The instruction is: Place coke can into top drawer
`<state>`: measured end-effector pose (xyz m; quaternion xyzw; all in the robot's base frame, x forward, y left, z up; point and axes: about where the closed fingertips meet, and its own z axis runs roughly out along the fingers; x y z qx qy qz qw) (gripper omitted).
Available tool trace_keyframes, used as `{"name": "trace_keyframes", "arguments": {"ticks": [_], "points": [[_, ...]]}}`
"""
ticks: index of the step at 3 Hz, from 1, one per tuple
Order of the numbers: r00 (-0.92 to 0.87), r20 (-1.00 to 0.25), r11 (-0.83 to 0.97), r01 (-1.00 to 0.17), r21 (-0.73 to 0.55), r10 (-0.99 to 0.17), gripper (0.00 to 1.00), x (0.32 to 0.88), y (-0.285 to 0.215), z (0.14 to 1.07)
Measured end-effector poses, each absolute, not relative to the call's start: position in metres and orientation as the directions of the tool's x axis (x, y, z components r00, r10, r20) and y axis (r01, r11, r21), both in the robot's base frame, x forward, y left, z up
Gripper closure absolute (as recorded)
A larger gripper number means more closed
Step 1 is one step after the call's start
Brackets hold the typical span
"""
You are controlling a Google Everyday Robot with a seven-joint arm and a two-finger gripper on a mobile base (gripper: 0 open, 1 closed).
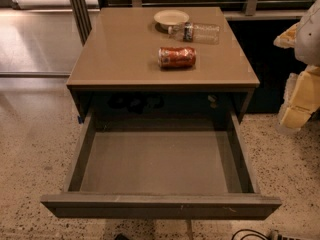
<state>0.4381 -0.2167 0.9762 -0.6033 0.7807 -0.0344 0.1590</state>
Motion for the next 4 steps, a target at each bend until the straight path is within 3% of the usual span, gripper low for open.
{"name": "trace_keyframes", "arguments": {"ticks": [2, 4], "points": [[-0.193, -0.217, 0.248, -0.931, -0.268, -0.957, 0.00, 0.460, -0.207, 0.972], [-0.079, -0.251, 0.160, -0.932, -0.324, -0.965, 0.00, 0.564, -0.166, 0.959]]}}
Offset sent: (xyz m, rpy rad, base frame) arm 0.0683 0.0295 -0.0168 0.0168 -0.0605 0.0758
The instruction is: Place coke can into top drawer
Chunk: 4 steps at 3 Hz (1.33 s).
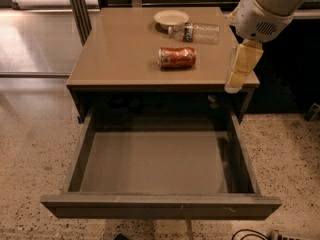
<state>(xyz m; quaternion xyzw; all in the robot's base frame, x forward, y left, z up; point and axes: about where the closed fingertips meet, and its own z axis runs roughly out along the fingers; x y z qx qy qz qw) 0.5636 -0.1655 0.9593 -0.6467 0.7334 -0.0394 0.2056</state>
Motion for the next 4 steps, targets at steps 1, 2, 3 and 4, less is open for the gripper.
{"name": "trace_keyframes", "arguments": {"ticks": [1, 2, 3, 4], "points": [[-0.079, -0.251, 0.160, -0.932, -0.324, -0.965, 0.00, 0.564, -0.166, 0.959], [-0.065, -0.205, 0.135, -0.928, -0.346, -0.977, 0.00, 0.581, -0.163, 0.956], [-0.017, -0.176, 0.085, -0.921, -0.381, -0.984, 0.00, 0.631, -0.153, 0.949], [0.017, -0.148, 0.043, -0.917, -0.397, -0.989, 0.00, 0.688, -0.136, 0.935]]}}
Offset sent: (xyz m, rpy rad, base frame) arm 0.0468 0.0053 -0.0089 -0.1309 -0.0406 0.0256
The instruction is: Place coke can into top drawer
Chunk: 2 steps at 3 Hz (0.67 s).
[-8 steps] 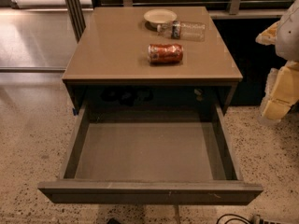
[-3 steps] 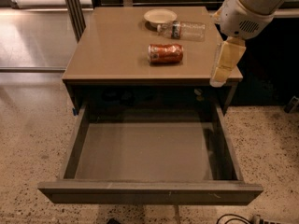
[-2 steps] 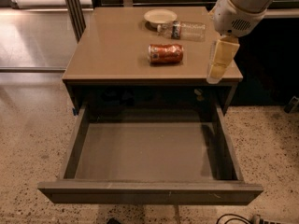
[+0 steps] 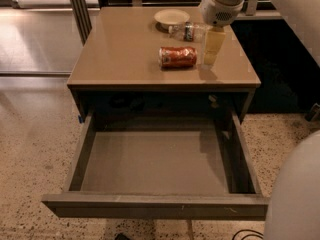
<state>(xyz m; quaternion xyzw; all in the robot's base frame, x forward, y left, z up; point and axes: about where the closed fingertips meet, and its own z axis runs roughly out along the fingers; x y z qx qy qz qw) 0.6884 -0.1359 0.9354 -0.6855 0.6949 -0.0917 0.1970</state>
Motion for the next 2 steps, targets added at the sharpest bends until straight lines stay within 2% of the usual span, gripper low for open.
{"name": "trace_keyframes", "arguments": {"ticks": [1, 2], "points": [[0.019, -0.204, 0.062, -0.922, -0.382, -0.979, 0.00, 0.730, -0.122, 0.915], [0.044, -0.289, 0.039, -0.960, -0.277, -0.956, 0.00, 0.738, -0.087, 0.877]]}}
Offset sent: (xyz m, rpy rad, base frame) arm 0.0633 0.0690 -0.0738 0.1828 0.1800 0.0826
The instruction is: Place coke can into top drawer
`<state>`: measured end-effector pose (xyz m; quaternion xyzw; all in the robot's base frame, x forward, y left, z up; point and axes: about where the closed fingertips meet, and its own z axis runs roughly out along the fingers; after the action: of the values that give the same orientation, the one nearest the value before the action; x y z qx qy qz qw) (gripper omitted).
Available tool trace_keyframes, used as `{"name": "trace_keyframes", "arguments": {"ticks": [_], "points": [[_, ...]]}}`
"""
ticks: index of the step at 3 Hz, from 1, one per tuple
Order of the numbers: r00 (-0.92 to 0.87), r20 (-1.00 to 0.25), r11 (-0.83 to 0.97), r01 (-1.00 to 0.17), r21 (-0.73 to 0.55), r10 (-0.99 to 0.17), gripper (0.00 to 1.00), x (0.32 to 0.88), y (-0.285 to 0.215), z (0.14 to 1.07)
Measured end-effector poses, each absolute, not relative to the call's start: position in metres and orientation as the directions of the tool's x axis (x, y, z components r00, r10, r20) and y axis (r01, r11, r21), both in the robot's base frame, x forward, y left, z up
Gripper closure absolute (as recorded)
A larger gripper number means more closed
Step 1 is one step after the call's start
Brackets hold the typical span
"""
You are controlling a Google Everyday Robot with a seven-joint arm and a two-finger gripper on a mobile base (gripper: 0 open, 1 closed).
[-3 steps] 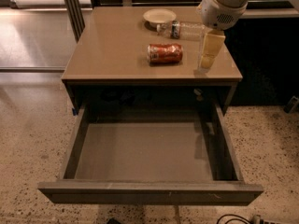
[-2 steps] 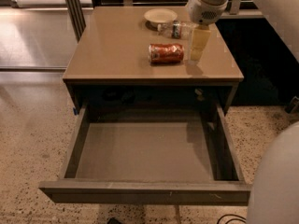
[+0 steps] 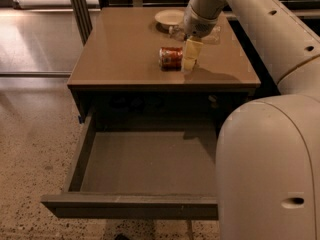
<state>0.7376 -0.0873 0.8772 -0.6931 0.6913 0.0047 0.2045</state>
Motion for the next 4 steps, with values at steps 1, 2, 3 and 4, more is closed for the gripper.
{"name": "trace_keyframes", "arguments": {"ticks": [1, 2, 3, 4], "points": [[0.059, -0.355, 0.007, -0.983, -0.181, -0.933, 0.00, 0.728, -0.065, 0.856], [0.065, -0.381, -0.021, -0.993, -0.118, -0.922, 0.00, 0.718, -0.054, 0.843], [0.065, -0.381, -0.022, -0.993, -0.117, -0.922, 0.19, 0.718, -0.053, 0.842], [0.065, -0.381, -0.022, -0.993, -0.117, -0.922, 0.42, 0.718, -0.053, 0.842]]}}
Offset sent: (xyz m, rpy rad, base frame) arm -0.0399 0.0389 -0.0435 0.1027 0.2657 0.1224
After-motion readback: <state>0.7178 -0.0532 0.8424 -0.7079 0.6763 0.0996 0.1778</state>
